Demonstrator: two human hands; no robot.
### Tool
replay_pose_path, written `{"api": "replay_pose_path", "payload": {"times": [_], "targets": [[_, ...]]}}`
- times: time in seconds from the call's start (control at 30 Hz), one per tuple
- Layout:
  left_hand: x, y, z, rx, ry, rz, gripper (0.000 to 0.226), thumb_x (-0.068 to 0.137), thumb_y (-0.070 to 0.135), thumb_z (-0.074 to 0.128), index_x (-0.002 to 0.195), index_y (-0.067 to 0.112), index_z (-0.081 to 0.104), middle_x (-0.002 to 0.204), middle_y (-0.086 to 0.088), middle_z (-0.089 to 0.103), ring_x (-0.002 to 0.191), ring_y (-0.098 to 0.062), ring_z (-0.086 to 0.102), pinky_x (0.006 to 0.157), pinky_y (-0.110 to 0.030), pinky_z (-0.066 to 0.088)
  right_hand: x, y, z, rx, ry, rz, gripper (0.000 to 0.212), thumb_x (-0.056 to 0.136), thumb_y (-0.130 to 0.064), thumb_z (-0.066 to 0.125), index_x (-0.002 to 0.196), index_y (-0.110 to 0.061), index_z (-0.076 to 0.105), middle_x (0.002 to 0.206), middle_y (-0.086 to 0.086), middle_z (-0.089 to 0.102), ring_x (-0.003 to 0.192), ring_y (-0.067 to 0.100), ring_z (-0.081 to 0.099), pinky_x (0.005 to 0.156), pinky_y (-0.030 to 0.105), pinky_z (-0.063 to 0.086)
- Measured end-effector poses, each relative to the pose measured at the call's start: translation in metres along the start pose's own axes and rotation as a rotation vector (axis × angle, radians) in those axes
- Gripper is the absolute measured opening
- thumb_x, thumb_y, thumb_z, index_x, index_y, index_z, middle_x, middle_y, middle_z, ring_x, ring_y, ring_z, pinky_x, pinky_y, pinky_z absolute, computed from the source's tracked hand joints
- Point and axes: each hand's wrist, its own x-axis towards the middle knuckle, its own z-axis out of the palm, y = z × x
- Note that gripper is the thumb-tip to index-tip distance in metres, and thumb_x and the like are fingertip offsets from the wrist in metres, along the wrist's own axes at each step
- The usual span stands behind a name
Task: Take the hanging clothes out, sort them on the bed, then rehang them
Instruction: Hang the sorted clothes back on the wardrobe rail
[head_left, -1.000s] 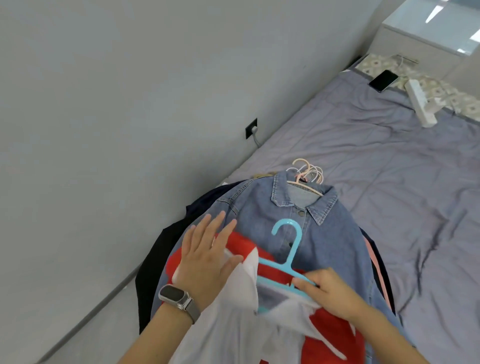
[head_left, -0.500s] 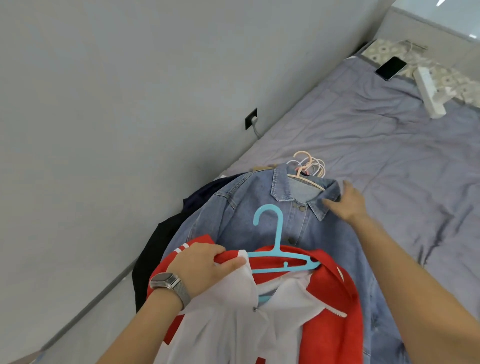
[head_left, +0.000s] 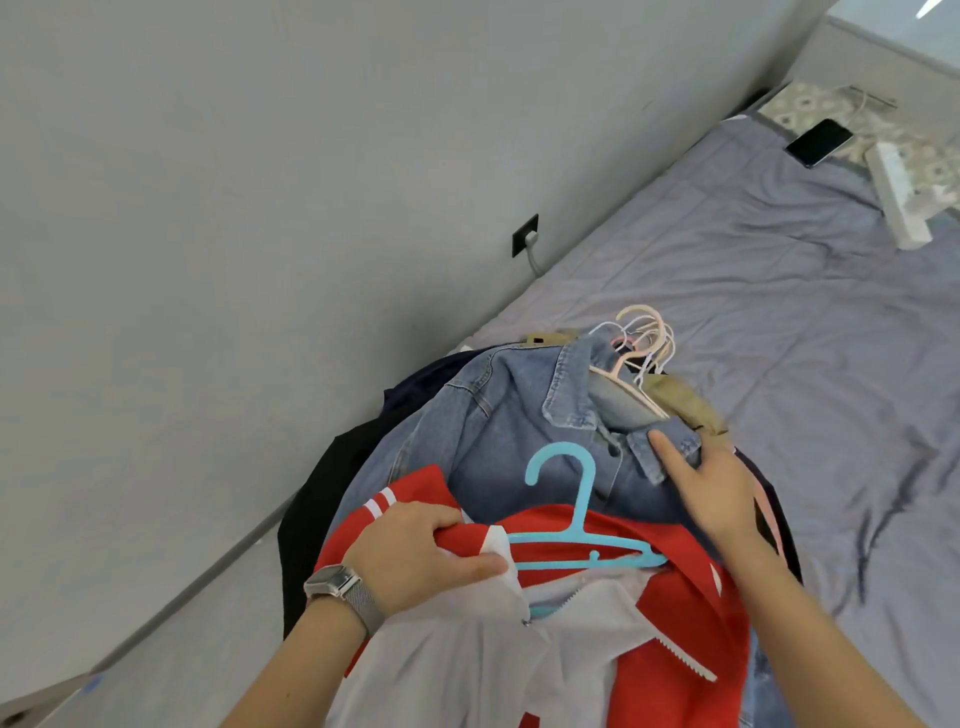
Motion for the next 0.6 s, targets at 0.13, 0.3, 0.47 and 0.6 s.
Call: {"api": "replay_pose_path", "payload": {"times": [0.13,0.3,0.47,0.6], "targets": [[-0.011,0.002,-0.003,0.161,0.094,0.073,0.037,0.071,0.077,0.049,0.077,0.041,0.049,0.077,0.025,0.050,0.071,0.000,0.053,0.067,-0.006,0.038,-0.061,-0.014,-0.012,0.401,-0.239,0.061,0.086,0.056,-0.088,0.053,0.063,-0.003,0.058,0.059,0.001,0.062,0.056,0.007,0.054,0.055,0.022,0.042],[-0.026,0.003,-0.005,0.223,0.267,0.273,0.041,0.061,0.078,0.051,0.063,0.038,0.059,0.115,0.019,0.049,0.103,-0.003,0.047,0.085,-0.024,0.040,-0.104,-0.015,-0.040,0.567,-0.513,0.072,0.085,0.066,-0.075,0.063,0.079,0.009,0.063,0.071,0.027,0.063,0.063,0.024,0.057,0.058,0.027,0.045],[-0.063,0.017,-0.017,0.234,0.320,0.423,0.036,0.062,0.077,0.052,0.053,0.042,0.050,0.149,0.017,0.029,0.141,-0.009,0.019,0.114,-0.039,0.016,-0.149,-0.033,-0.077,0.680,-0.630,0.055,0.042,0.083,-0.045,0.062,0.072,-0.007,0.074,0.073,0.016,0.072,0.064,0.020,0.066,0.057,0.020,0.050],[-0.104,0.013,-0.024,0.213,0.167,0.376,0.041,0.061,0.081,0.044,0.059,0.041,0.052,0.117,0.025,0.048,0.112,0.001,0.042,0.115,-0.034,0.018,-0.194,-0.044,-0.091,0.637,-0.691,-0.015,0.069,0.060,-0.067,0.075,0.071,0.001,0.068,0.072,0.016,0.070,0.064,0.020,0.064,0.058,0.026,0.050]]}}
